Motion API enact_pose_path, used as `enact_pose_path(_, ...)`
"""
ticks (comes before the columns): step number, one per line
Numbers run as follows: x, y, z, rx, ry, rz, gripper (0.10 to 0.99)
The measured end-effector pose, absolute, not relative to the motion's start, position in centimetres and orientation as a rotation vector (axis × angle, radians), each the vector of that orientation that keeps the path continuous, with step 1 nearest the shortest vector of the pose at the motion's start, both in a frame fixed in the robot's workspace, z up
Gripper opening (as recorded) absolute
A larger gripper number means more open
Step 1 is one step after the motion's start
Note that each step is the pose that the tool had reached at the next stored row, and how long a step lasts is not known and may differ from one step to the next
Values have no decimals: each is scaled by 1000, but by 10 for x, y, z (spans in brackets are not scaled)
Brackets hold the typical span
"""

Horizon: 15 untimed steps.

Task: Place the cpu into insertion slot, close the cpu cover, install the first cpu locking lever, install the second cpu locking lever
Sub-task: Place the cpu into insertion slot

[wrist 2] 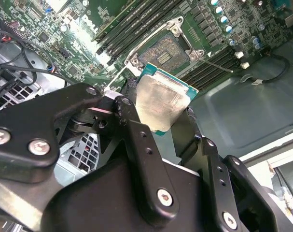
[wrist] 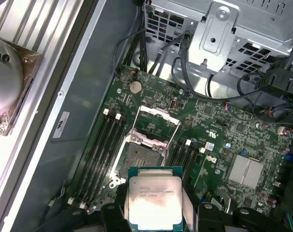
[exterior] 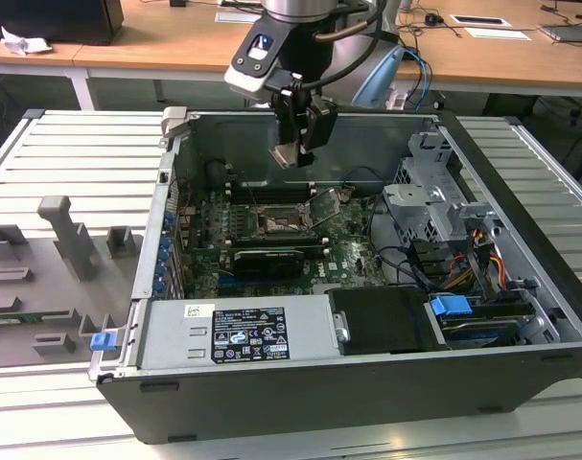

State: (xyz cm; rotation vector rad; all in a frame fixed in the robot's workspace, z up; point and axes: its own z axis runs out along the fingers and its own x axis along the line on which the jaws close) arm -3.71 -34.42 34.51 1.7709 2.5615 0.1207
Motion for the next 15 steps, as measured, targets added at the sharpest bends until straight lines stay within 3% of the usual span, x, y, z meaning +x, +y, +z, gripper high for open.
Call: enact_pose_path(15,-37,-344,341,1857,2497,119,529)
